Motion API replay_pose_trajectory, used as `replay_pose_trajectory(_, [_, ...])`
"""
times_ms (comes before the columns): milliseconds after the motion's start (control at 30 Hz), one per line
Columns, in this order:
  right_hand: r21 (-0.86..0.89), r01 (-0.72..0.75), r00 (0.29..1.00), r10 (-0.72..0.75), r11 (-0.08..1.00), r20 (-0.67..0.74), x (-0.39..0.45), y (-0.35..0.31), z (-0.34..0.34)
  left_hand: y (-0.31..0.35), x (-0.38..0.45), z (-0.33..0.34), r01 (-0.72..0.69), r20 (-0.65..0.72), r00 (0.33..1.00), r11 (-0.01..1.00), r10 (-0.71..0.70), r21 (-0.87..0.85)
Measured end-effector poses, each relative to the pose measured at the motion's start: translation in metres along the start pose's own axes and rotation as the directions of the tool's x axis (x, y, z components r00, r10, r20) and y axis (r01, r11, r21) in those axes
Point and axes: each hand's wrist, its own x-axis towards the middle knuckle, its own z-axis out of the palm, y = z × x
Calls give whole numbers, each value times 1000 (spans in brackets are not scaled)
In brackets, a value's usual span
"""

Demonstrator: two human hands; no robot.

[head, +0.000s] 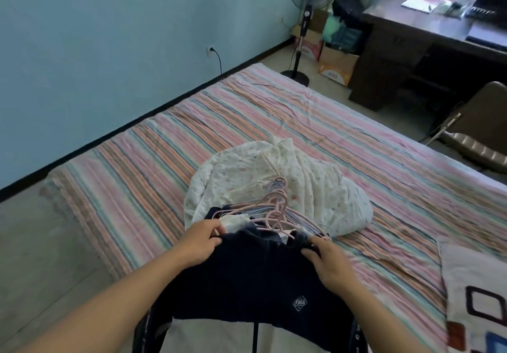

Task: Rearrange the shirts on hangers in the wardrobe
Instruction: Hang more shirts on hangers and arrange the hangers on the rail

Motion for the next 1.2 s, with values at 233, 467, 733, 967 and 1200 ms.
replay_pose_trajectory(233, [123, 80, 985, -60, 989, -160, -75, -69, -23, 11, -97, -49, -99, -73, 993, 982, 88, -163])
replay_pose_trajectory(467, [122, 230, 952, -197, 965, -235, -161, -143, -47, 9, -217, -92, -191, -192, 971, 947, 144, -256])
replay_pose_trajectory(733, [82, 390, 900, -361, 917, -246, -271, -237, -78, 11, -366, -140, -271, -423, 887, 950, 185, -155])
replay_pose_trajectory(967, [74, 578, 802, -548, 813, -238, -329, -304, -105, 20, -495, -176, -264, -608, 778, 960, 158, -88])
replay_pose_trajectory(1200, [146, 759, 651, -733, 635, -195, -348, -376, -123, 33, -602, -203, -172, -762, 646, 979, 31, -106])
